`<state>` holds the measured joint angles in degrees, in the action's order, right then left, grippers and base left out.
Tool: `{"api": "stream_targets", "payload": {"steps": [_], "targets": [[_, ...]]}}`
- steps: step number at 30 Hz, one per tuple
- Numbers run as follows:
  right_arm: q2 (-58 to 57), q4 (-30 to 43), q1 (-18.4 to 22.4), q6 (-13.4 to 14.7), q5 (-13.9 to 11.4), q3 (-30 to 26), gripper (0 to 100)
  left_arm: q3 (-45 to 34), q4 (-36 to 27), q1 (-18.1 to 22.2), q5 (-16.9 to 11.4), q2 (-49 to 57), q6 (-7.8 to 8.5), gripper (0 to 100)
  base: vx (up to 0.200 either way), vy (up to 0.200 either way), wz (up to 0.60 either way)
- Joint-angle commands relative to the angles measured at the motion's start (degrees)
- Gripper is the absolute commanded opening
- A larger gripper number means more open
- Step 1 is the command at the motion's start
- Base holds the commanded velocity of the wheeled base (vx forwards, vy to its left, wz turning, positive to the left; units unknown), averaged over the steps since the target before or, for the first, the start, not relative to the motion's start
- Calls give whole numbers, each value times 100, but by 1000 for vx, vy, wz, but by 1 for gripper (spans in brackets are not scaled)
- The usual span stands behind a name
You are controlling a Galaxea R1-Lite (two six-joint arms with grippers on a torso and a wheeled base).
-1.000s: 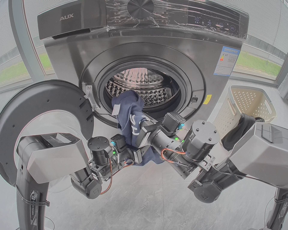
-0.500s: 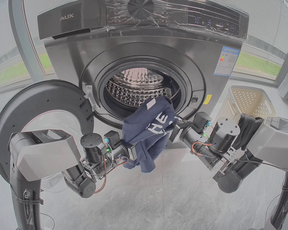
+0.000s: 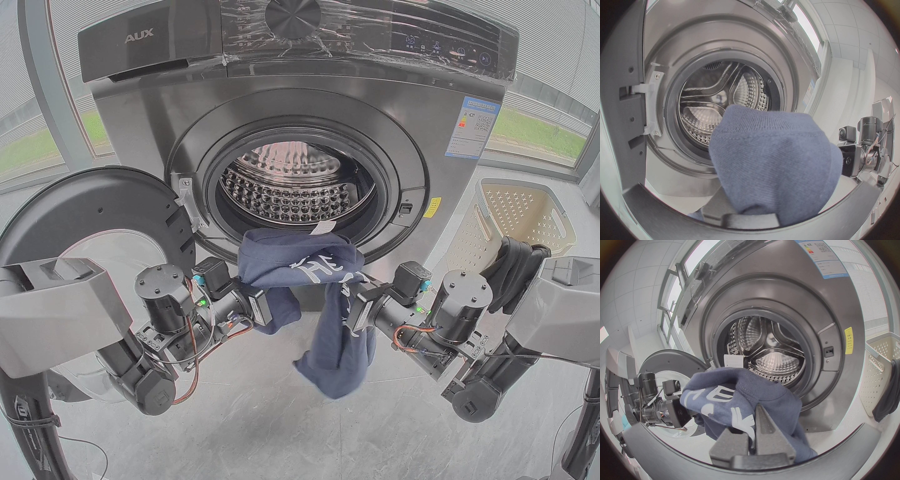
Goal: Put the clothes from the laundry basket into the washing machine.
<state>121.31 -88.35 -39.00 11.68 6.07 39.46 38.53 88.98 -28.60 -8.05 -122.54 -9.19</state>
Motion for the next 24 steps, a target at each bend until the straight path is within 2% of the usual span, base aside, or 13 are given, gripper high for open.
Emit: {"api": "stream_targets", "payload": {"steps": [1, 2, 6, 7, 9, 10, 13, 18, 22, 24], "targets": [[7, -16, -108, 1, -9, 18, 0, -206, 67, -14, -4, 362, -39, 0, 0, 0, 0], [-20, -16, -134, 1, -9, -9, 100, -259, 67, -14, -4, 398, -39, 0, 0, 0, 0], [-125, -7, -214, 1, -18, -88, 100, -373, 67, 12, -4, 582, -83, 0, 0, 0, 0], [-239, -7, -240, -34, -150, -316, 100, -505, 58, 12, -13, 793, -197, 0, 0, 0, 0], [-336, -7, -257, -78, -308, -518, 100, -645, 58, 12, -13, 951, -267, 0, 0, 0, 0], [-477, -7, -301, -122, -484, -800, 100, -865, 49, 12, -13, 1180, -338, 0, 0, 0, 0], [-626, -7, -328, -192, -607, -1195, 100, -1023, 32, 39, -22, 1496, -531, 0, 0, 0, 0], [-758, -7, -293, -227, -669, -1617, 100, -848, 32, 153, -4, 1725, -575, 0, 0, 0, 0], [-819, -7, -214, -236, -669, -1661, 100, -909, 32, 91, 49, 1725, -549, 0, 0, 0, 0], [-811, -7, -170, -236, -669, -1599, 100, -1015, 49, 30, 66, 1681, -470, 0, 0, 0, 0]]}}
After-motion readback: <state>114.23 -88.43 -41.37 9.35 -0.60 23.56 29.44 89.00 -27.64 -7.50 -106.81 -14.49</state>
